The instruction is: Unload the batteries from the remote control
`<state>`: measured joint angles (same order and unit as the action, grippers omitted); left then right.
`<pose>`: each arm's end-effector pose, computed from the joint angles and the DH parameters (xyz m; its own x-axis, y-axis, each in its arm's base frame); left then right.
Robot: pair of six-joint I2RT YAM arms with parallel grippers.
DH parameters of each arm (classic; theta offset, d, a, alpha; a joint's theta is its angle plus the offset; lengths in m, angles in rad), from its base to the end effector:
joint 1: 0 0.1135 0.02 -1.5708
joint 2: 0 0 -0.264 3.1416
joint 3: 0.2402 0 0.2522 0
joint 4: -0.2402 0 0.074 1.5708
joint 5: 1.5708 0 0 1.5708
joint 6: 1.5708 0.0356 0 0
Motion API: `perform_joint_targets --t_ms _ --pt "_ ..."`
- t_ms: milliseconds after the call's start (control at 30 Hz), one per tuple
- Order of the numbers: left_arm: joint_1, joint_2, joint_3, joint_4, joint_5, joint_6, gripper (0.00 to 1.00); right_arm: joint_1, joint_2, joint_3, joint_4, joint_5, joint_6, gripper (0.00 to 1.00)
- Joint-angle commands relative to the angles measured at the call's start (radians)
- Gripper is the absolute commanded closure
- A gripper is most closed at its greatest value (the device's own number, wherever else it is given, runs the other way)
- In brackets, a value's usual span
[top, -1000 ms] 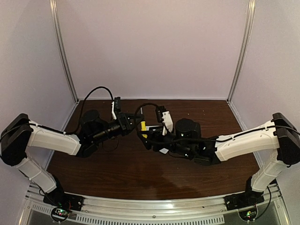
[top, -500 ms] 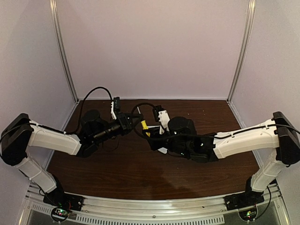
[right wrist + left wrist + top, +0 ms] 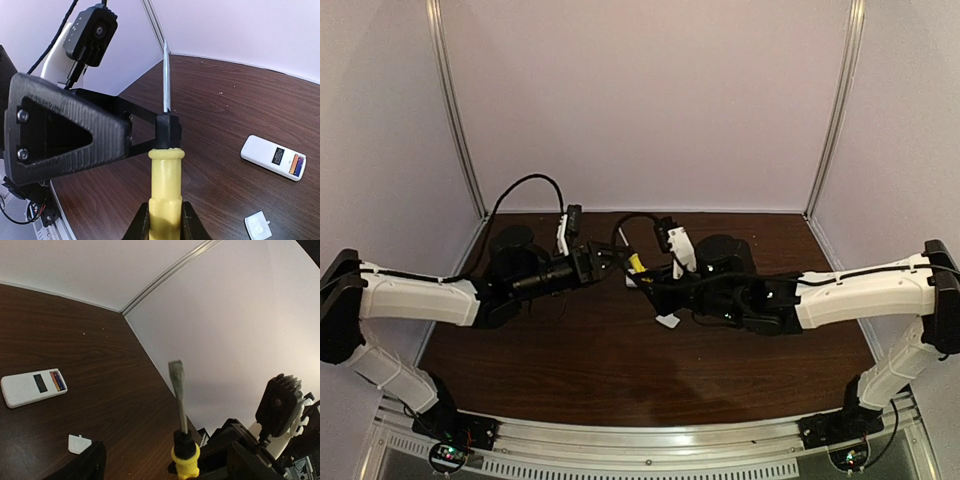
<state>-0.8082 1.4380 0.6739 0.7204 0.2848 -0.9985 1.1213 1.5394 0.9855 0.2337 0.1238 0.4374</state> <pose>0.2079 -0.2321 0.2443 -0.7627 -0.3696 -0.5307 0.4555 0.2757 -0.8465 0.1584 0.3182 0.2651 -0.4809 -0.0294 -0.8763 -0.7056 0.6063 0.3669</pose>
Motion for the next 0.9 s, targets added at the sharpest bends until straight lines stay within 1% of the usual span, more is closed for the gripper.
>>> perform_joint_targets --t_ms 0,67,133,200,300,400,467,533,633,733,867 --pt "0.02 -0.085 0.054 -0.188 0.076 0.193 0.13 -0.061 -0.094 -0.048 -0.038 -0.148 -0.04 1.0" --pt "0.034 -0.117 0.051 -0.229 0.116 0.273 0.14 -0.084 -0.124 -0.062 -0.071 -0.21 -0.059 1.0" --pt "0.061 -0.134 0.059 -0.273 0.193 0.327 0.16 -0.104 -0.152 -0.075 -0.102 -0.261 -0.081 1.0" --pt "0.107 -0.136 0.068 -0.297 0.312 0.356 0.18 -0.124 -0.179 -0.092 -0.121 -0.335 -0.101 1.0" --pt "0.177 -0.115 0.086 -0.295 0.533 0.385 0.2 -0.153 -0.215 -0.123 -0.117 -0.483 -0.119 1.0" --pt "0.203 -0.088 0.133 -0.343 0.673 0.446 0.22 -0.17 -0.234 -0.14 -0.123 -0.625 -0.139 1.0" --pt "0.202 -0.072 0.164 -0.357 0.726 0.456 0.24 -0.174 -0.236 -0.142 -0.132 -0.697 -0.151 1.0" --pt "0.202 -0.059 0.168 -0.311 0.767 0.433 0.27 -0.175 -0.233 -0.144 -0.129 -0.768 -0.156 1.0" --pt "0.203 -0.044 0.161 -0.239 0.804 0.408 0.28 -0.174 -0.21 -0.149 -0.077 -0.859 -0.121 1.0" --pt "0.194 -0.025 0.163 -0.181 0.857 0.385 0.31 -0.175 -0.182 -0.146 -0.038 -0.911 -0.083 1.0" --pt "0.186 -0.015 0.176 -0.207 0.876 0.411 0.35 -0.175 -0.162 -0.137 -0.033 -0.924 -0.068 1.0"
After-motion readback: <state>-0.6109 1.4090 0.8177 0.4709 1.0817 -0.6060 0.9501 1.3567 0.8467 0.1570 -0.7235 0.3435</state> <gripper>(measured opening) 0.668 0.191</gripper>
